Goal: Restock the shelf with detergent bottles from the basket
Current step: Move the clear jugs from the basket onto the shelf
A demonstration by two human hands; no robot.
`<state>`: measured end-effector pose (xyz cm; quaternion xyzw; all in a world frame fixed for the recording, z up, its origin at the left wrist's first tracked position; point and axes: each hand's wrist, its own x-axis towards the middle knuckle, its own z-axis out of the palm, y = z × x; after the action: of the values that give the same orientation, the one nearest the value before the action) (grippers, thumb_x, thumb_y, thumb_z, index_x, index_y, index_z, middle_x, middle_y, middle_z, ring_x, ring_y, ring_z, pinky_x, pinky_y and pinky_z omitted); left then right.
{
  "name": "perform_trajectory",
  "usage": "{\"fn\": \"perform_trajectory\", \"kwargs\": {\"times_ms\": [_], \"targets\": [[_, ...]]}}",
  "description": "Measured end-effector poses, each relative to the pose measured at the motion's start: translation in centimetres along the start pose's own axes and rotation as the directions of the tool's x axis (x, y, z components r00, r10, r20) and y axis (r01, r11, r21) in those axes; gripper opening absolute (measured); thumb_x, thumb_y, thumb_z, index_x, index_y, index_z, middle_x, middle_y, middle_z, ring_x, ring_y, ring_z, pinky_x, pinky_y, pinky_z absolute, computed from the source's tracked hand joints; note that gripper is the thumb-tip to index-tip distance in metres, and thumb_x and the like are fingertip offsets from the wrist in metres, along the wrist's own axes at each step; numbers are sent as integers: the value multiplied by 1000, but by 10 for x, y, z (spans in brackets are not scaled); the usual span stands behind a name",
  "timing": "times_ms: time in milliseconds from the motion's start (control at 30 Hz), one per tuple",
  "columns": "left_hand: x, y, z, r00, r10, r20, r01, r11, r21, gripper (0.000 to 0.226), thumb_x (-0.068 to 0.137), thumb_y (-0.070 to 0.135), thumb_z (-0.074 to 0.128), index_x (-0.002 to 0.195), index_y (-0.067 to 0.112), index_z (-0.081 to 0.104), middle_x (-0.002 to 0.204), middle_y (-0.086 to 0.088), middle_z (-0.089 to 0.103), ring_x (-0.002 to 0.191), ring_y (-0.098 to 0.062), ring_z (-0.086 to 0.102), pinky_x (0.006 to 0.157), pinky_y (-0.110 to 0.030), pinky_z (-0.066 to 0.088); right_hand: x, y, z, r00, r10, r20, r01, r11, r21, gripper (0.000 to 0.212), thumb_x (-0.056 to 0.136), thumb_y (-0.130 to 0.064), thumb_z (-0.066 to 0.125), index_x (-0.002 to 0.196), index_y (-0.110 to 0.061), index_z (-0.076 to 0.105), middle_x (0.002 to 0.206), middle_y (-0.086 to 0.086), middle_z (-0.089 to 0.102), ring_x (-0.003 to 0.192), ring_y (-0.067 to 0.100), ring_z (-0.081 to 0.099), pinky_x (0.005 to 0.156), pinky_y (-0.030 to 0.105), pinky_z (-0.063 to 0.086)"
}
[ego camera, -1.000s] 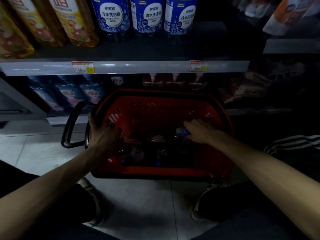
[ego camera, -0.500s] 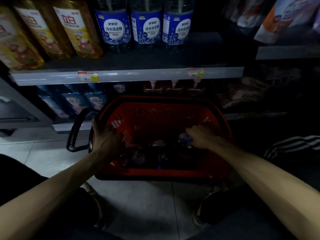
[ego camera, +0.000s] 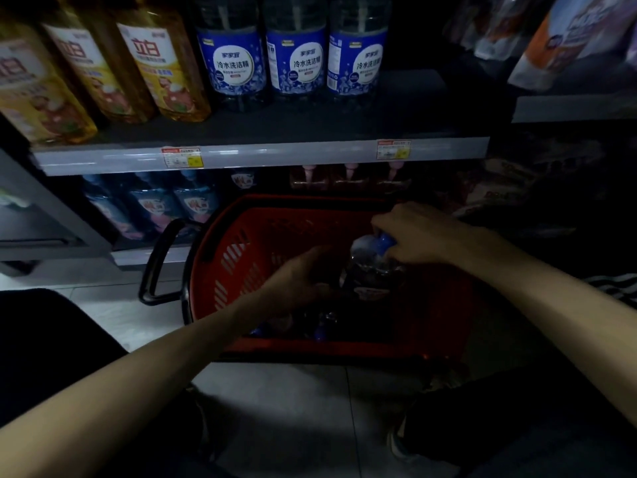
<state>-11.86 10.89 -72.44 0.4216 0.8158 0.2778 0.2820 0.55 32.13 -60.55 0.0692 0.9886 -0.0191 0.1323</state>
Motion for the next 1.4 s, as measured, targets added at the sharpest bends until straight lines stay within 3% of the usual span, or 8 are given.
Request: {"fn": "perform_trajectory", "kwargs": {"times_ms": [233, 400, 600, 733, 867, 1067, 1233, 1400], "targets": [[45, 36, 9, 1000, 11, -26, -17, 969, -247, 79, 79, 38, 90, 147, 24, 53, 130, 1, 70, 115, -8, 66, 102, -42, 56, -17, -3, -46, 992, -7, -124, 31, 981, 194, 33, 78, -41, 82, 101, -30, 62, 94, -12, 55, 88, 8, 57, 73, 30, 51], [29, 43, 7, 991, -15, -133, -23, 959, -282, 104, 52, 61, 86, 145, 28, 52, 123, 14, 66, 116, -9, 66, 92, -20, 53, -17, -7, -49, 987, -50, -151, 83, 972, 220, 35, 76, -41, 84, 103, -30, 63, 98, -13, 58, 89, 4, 57, 77, 30, 54], [11, 62, 7, 993, -72, -96, 25, 906, -423, 64, 75, 16, 93, 127, 31, 60, 99, 20, 68, 86, 11, 68, 69, -3, 48, -16, 6, -65, 987, -58, -147, 123, 865, 487, 38, 69, -31, 92, 100, -27, 70, 101, -15, 68, 96, 0, 63, 81, 20, 53], [-2, 71, 2, 986, -137, -95, 44, 762, -646, 57, 66, -2, 94, 117, 11, 72, 104, -3, 80, 99, -16, 77, 77, -23, 59, -22, 17, -65, 972, 121, -203, 95, 585, 805, 33, 78, -47, 82, 107, -35, 71, 103, -18, 73, 98, -7, 66, 92, 22, 52], [-12, 82, -21, 983, -114, -143, -24, 694, -719, 59, 65, 3, 95, 117, 17, 70, 107, 3, 80, 100, -14, 76, 81, -27, 61, -33, 25, -57, 985, 160, -69, 5, 369, 929, 38, 77, -47, 74, 112, -35, 67, 109, -18, 71, 105, 0, 65, 91, 24, 48], [-18, 108, -59, 972, -92, -215, -112, 622, -775, 69, 63, 13, 95, 126, 17, 68, 114, 0, 79, 106, -19, 75, 80, -29, 62, -47, 11, -33, 999, -33, 34, -26, 224, 974, 67, 77, -14, 85, 130, -42, 56, 128, -22, 66, 122, 0, 59, 96, 21, 50], [-22, 141, -75, 962, -25, -271, -205, 591, -780, 55, 80, 2, 84, 131, 12, 68, 124, -9, 75, 113, -28, 73, 93, -47, 59, -53, -12, -31, 991, 27, -134, 123, 257, 959, 67, 71, 1, 88, 116, -38, 59, 102, -32, 72, 99, -12, 66, 78, 10, 54], [-27, 164, -80, 954, 39, -297, -228, 737, -636, 58, 68, 15, 94, 121, 17, 72, 114, -1, 79, 106, -19, 75, 88, -39, 62, -68, -11, -24, 987, 40, -153, 139, 247, 959, 74, 64, -1, 93, 120, -38, 61, 113, -22, 73, 108, -4, 66, 88, 19, 56]]}}
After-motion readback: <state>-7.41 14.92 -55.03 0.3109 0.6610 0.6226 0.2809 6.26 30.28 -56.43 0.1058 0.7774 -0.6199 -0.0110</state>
